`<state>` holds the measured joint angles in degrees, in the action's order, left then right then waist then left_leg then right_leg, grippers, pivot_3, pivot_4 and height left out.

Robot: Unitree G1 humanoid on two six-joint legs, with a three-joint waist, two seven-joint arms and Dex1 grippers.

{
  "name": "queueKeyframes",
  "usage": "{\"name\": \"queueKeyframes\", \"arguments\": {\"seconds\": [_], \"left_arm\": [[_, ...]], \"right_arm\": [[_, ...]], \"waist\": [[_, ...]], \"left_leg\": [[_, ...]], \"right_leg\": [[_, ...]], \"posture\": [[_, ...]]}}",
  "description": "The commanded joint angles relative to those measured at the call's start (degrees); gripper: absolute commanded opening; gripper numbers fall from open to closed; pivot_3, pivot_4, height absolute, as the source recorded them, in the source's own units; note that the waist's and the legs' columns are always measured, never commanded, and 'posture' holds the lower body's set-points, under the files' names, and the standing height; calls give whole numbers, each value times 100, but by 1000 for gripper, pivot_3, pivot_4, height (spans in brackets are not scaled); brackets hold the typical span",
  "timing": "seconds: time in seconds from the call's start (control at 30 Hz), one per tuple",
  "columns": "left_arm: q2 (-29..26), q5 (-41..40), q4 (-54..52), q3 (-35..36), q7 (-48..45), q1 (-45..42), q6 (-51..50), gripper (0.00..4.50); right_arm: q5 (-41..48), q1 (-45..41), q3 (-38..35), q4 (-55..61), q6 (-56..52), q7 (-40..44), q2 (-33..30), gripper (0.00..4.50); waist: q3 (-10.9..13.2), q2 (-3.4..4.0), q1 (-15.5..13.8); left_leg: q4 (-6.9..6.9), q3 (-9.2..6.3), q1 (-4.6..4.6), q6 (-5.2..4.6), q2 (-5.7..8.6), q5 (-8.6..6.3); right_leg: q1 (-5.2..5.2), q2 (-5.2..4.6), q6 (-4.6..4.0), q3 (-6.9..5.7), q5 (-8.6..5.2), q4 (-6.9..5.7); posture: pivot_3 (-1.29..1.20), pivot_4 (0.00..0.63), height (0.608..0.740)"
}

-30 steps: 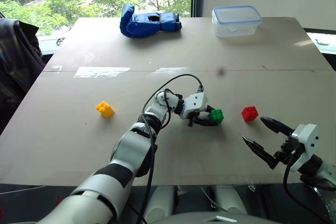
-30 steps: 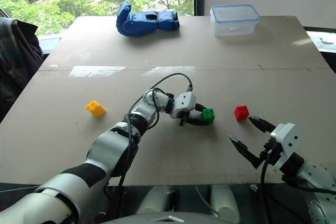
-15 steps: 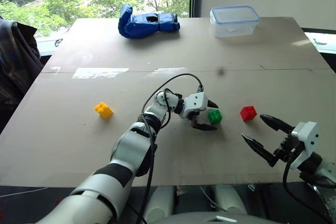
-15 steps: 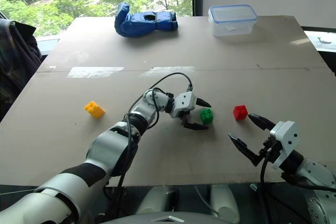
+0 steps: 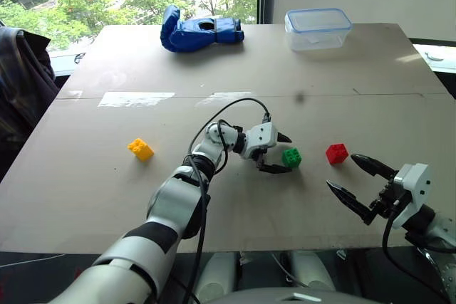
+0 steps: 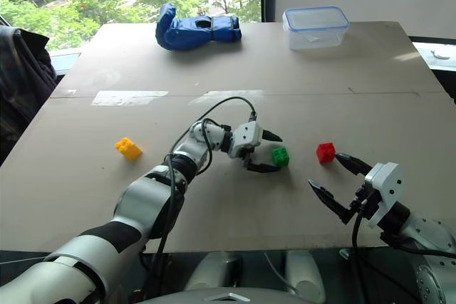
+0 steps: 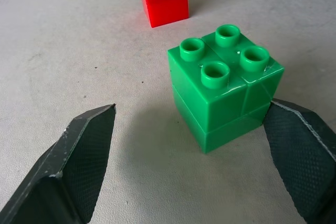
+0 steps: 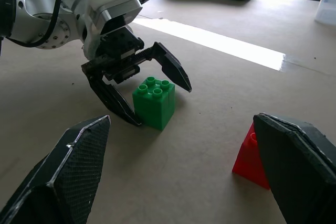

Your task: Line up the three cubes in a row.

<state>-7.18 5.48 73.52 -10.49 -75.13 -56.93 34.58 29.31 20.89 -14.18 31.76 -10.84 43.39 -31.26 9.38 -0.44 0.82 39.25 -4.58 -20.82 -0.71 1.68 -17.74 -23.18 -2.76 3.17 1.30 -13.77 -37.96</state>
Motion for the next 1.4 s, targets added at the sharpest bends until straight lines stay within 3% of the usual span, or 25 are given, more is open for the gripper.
{"name": "queueKeyframes", "arguments": {"seconds": [0.03, 0.67, 1.0, 1.17, 1.4], "left_arm": [[-55, 96, 11, 3, 27, 101, 17, 4417], [-180, 108, 5, 92, 81, 170, -28, 4417], [-360, -335, -548, 220, -958, 537, 173, 4417], [-739, -801, -1434, 437, -1072, 1147, 20, 4417], [-1019, -1866, -5075, 906, 105, 2909, -2005, 4417]], "right_arm": [[-1, -18, -41, 80, 114, 39, -29, 4500], [-9, -46, -25, 61, 99, 106, -64, 4500], [-28, -12, -50, 67, 85, 177, -107, 4500], [-18, -98, 6, 37, 68, 233, -134, 4500], [154, -499, 78, 90, -110, 337, -294, 4500]], "waist": [[0, 0, 0], [-1, 0, 7], [-1, 1, 13], [-2, 3, 66], [-2, 5, 57]], "left_leg": [[0, 0, 0, 0, 0, 0], [0, 0, 7, 0, 0, 0], [0, 0, 7, 0, -1, 0], [-2, 1, 10, 0, -6, 0], [-1, -3, 6, 0, -30, 0]], "right_leg": [[0, 0, 0, 0, 0, 0], [5, 0, 0, 0, 0, -1], [5, 0, 0, 0, 0, 0], [5, 3, -1, 3, 0, -1], [4, -2, -1, 4, 0, 2]], "posture": [[0, 150, 740], [0, 150, 740], [0, 150, 740], [0, 150, 740], [0, 150, 740]]}}
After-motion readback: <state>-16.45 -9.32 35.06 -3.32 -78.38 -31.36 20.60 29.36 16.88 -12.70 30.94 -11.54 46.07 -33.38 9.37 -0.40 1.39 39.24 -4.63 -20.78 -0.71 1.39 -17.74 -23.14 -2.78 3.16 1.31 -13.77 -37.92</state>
